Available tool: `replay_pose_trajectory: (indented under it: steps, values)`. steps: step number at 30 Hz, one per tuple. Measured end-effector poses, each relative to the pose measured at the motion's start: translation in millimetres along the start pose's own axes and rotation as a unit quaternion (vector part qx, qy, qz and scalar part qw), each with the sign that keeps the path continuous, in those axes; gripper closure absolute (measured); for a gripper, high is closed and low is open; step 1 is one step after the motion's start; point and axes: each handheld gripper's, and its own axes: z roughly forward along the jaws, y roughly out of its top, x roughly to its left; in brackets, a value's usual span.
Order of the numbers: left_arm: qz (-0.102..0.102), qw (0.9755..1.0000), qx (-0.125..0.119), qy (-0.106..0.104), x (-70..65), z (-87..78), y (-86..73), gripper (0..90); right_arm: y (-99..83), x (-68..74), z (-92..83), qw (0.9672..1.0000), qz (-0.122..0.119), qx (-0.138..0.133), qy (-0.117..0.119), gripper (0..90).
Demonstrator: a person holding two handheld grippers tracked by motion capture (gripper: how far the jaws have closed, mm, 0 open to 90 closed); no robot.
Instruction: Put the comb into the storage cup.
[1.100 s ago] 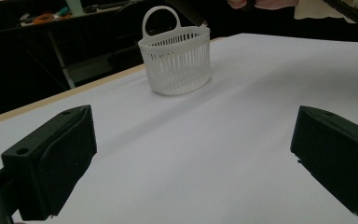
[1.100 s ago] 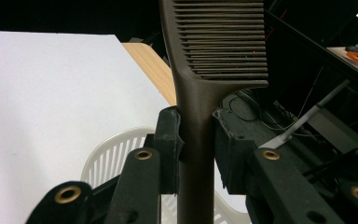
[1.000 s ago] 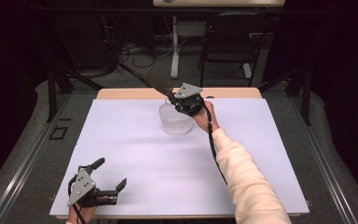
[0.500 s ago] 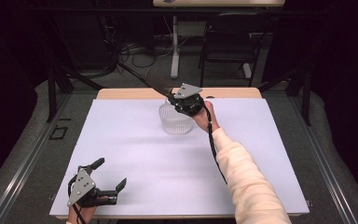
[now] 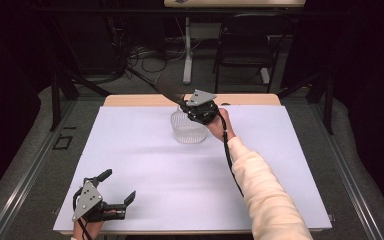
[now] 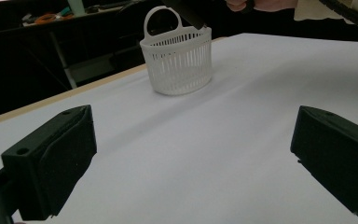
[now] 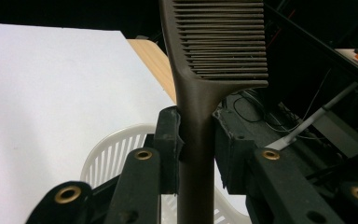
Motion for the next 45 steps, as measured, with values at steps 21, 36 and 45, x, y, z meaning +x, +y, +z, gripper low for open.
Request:
replay_pose_trajectory:
  steps: [21, 36, 45]
  values:
    - [0.001, 1.0, 0.0, 0.001, -0.1, -0.1, 0.1, 0.3, -3.7, 1.7, 4.0, 0.9999, -0.008, 0.003, 0.013, 72.2]
    - [0.002, 1.0, 0.002, 0.001, -0.3, 0.0, 0.1, 0.2, -7.4, 4.8, 8.7, 0.9994, -0.012, 0.018, 0.028, 72.1]
    - [0.003, 1.0, 0.001, 0.001, -0.5, 0.0, 0.2, 0.2, -9.9, 6.0, 10.1, 0.9991, -0.014, 0.024, 0.033, 72.0]
